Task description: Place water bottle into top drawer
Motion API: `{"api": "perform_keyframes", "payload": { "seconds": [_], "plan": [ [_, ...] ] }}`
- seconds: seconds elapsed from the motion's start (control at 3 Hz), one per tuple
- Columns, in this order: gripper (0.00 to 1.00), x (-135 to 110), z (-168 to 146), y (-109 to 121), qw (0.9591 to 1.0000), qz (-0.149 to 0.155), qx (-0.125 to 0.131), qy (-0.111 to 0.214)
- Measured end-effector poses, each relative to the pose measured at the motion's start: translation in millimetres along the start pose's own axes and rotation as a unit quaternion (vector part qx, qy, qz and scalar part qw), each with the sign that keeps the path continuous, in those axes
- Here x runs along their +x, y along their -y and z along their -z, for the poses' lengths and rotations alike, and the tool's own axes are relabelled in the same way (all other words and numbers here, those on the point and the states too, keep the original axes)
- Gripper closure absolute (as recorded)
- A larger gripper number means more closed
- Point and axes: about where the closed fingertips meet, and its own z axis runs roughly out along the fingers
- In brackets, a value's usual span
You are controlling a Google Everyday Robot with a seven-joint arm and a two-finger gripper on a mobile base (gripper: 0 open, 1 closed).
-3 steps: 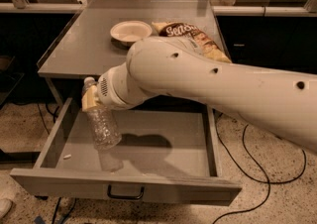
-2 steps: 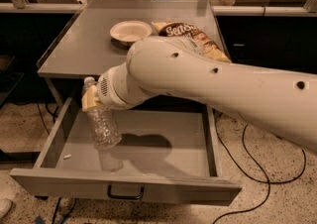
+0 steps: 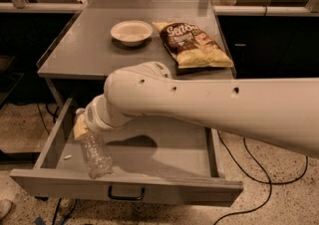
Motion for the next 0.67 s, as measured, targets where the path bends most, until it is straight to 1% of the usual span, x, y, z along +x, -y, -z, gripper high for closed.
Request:
{"api": "perform_keyframes", "payload": {
  "seconds": [0.33,0.67],
  "plan": [
    [1.0,1,-1,0,1.0,0.0,0.0,-0.001],
    [1.0,-18,-5,19,0.9998,-0.018,0.002,-0.011]
  ]
}}
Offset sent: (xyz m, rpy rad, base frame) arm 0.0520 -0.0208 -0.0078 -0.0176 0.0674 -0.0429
